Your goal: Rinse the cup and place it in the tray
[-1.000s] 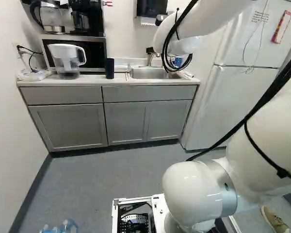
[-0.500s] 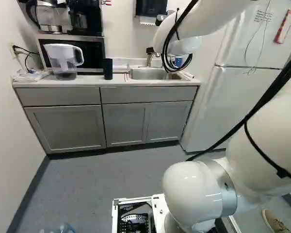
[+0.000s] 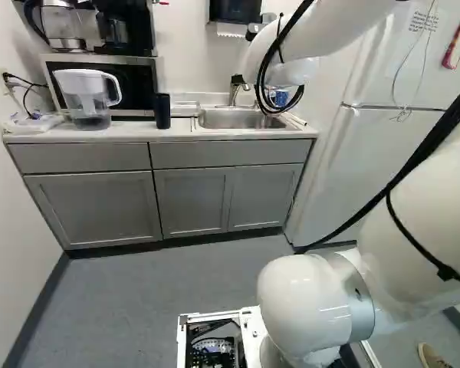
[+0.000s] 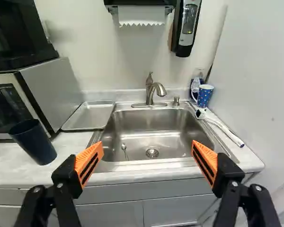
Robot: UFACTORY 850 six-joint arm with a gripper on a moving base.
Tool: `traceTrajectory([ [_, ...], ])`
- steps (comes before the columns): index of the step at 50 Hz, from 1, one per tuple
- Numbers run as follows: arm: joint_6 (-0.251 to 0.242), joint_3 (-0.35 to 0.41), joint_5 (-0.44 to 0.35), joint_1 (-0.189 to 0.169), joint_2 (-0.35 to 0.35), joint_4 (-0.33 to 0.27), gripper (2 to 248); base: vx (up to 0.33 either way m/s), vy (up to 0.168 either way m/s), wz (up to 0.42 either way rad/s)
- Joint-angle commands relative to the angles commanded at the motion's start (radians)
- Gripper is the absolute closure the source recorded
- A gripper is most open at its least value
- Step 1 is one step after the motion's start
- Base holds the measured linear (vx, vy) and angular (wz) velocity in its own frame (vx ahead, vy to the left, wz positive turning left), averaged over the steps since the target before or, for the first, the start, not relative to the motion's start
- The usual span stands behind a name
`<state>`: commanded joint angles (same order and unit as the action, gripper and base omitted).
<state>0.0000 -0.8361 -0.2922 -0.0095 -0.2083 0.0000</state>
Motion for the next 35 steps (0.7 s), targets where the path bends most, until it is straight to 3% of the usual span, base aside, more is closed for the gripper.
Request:
traceTrajectory([
  [35,0.000,0.000,0.000,0.000,0.000,0.000,3,0.108,-0.046,0.084],
])
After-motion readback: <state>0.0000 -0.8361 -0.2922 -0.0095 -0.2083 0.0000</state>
